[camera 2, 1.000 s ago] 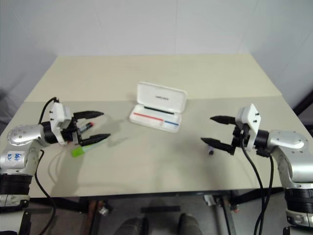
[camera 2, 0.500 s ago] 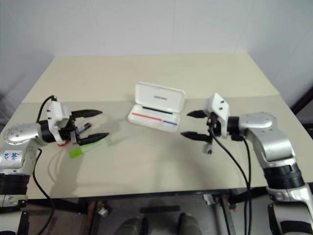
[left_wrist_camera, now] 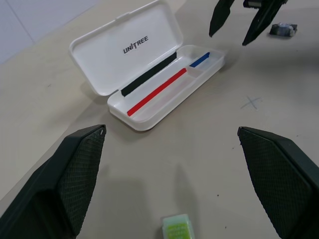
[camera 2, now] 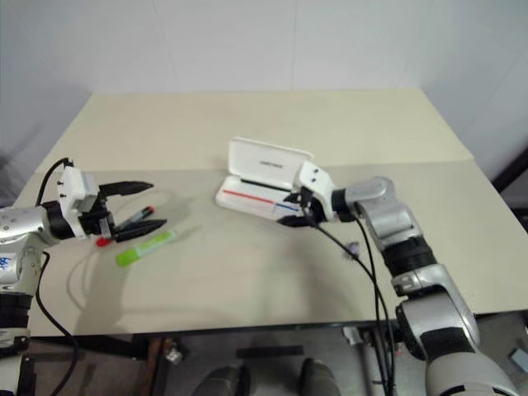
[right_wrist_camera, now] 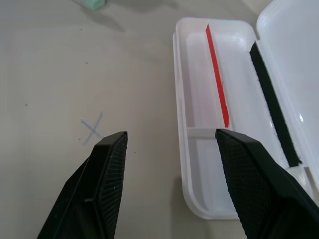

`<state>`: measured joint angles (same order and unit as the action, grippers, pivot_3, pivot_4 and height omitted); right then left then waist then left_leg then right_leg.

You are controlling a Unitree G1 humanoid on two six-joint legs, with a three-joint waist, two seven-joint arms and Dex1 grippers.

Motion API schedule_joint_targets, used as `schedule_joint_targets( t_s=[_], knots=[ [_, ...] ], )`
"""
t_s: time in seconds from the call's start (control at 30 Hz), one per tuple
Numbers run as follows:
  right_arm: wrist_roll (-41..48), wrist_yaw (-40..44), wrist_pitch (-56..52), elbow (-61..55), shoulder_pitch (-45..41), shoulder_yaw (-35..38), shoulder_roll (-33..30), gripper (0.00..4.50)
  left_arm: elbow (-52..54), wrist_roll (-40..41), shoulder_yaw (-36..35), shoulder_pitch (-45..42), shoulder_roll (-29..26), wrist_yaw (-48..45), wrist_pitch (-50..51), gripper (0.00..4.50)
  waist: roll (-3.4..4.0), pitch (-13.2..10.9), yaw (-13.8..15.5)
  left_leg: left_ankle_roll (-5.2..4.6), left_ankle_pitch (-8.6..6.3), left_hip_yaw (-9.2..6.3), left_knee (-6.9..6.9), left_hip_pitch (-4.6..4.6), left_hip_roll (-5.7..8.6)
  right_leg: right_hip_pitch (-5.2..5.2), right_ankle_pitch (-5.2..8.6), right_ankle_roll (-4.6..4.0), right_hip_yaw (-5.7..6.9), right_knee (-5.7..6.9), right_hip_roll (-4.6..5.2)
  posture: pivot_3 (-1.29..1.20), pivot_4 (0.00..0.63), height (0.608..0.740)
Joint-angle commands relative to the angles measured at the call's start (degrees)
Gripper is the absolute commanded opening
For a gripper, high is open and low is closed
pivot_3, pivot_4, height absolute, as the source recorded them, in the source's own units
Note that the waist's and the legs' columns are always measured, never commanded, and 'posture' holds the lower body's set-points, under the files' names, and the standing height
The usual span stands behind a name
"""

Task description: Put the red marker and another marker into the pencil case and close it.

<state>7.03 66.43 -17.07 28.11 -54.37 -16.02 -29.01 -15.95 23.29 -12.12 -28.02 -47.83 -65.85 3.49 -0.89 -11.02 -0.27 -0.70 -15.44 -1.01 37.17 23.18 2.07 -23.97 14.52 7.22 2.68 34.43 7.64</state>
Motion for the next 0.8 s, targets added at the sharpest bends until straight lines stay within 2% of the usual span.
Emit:
schedule_joint_targets(
  t_s=[0.03, 0.43, 0.53, 0.73, 0.77, 0.8],
  knots=[
    [-2.5, 0.7, 4.5, 5.5, -2.9, -0.5, 1.4, 2.97, 2.7, 0.3, -2.2, 1.0, -1.3, 0.5, -0.5, 4.50, 0.00, 0.0, -0.1, 0.06, 0.02, 0.03, 0.01, 0.00, 0.00, -0.02, 0.00, 0.00, -0.02, 0.00, 0.00, 0.00, 0.150, 0.740],
    [-10.4, 0.5, 14.5, 21.5, -6.8, -2.2, 6.2, 2.97, 3.8, 0.5, -2.5, 1.1, -0.6, 2.1, -0.7, 4.50, 0.00, 0.0, -1.5, 0.16, 0.05, 0.07, 0.02, -0.03, -0.02, -0.07, 0.00, 0.00, -0.08, 0.17, -0.05, 0.00, 0.150, 0.740],
    [-12.5, -1.3, 16.0, 24.7, -8.2, -2.5, 7.4, 2.37, 3.6, 0.5, -2.2, 0.6, -0.3, 2.4, -0.7, 4.50, 0.00, 0.0, -1.6, 0.17, 0.05, 0.08, 0.02, -0.07, -0.07, -0.10, 0.00, 0.00, -0.11, 0.28, -0.07, 0.00, 0.150, 0.740],
    [-14.6, -3.0, 17.9, 28.5, -10.4, -1.9, 9.2, 0.29, 4.1, 0.5, -1.9, 0.0, 0.0, 2.6, -0.6, 4.50, 0.00, 0.0, -1.5, 0.30, 0.13, 0.11, 0.00, -0.06, -0.08, -0.24, 0.00, -0.03, -0.19, 0.45, -0.07, 0.00, 0.150, 0.740],
    [-14.7, -3.0, 18.0, 28.8, -10.6, -1.8, 9.3, 0.05, 4.0, 0.5, -1.9, -0.1, 0.0, 2.6, -0.6, 4.50, 0.00, 0.0, -1.5, 0.30, 0.13, 0.12, 0.01, -0.06, -0.08, -0.24, 0.00, -0.03, -0.20, 0.46, -0.07, 0.00, 0.150, 0.740],
    [-14.9, -3.0, 18.2, 29.0, -10.7, -1.7, 9.3, 0.05, 3.9, 0.5, -2.0, -0.3, -0.1, 2.6, -0.7, 4.50, 0.00, 0.0, -1.5, 0.30, 0.14, 0.14, 0.05, -0.06, -0.07, -0.24, 0.00, -0.04, -0.23, 0.51, -0.07, 0.00, 0.150, 0.740]
  ],
)
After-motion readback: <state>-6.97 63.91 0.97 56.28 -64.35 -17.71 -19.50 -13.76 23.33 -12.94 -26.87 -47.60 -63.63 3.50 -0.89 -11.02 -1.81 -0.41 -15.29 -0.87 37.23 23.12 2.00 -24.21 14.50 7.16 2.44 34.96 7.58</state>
